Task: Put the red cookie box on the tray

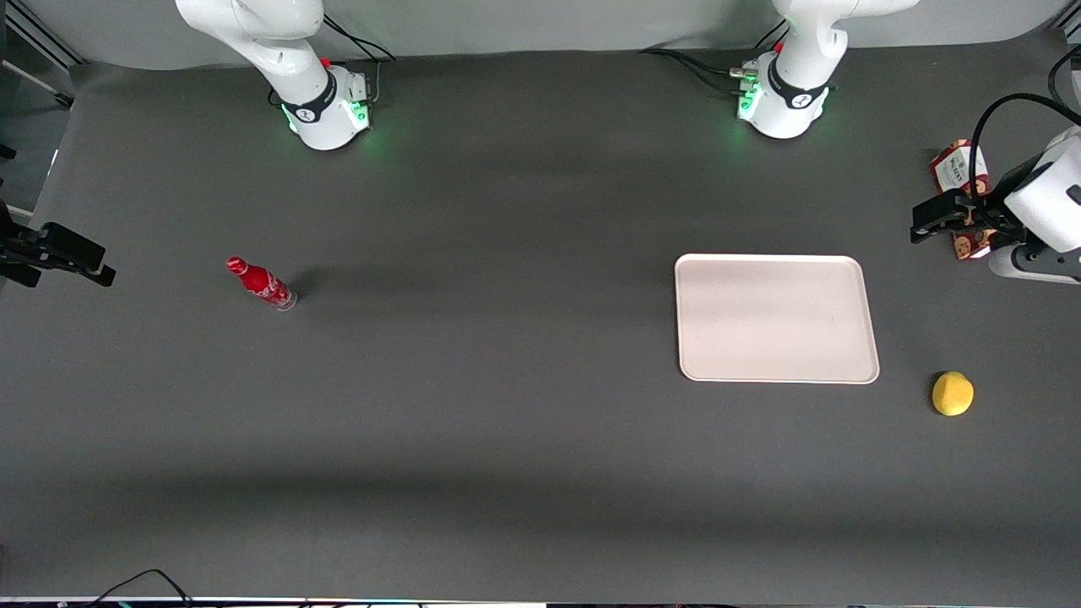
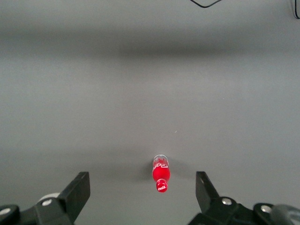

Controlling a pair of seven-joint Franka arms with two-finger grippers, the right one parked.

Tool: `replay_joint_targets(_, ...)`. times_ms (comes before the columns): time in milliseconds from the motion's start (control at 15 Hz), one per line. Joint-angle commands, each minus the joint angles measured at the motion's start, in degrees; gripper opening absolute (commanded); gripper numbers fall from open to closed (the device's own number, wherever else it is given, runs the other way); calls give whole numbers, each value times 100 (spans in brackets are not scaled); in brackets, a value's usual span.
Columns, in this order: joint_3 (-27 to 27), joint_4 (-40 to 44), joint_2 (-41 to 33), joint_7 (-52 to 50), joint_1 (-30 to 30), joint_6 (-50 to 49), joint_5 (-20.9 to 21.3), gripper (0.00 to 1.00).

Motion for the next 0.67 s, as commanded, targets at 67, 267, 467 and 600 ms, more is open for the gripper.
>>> replay_joint_targets(67,-6,130,36,-41,-36,-120,48,100)
replay_joint_targets(267,-6,113,18,-50,7,-155,48,100)
replay_joint_targets(467,204,60,-227,91,121,-821,249,100)
replay_joint_targets(600,764,60,-508,318,131,-1366,373,100)
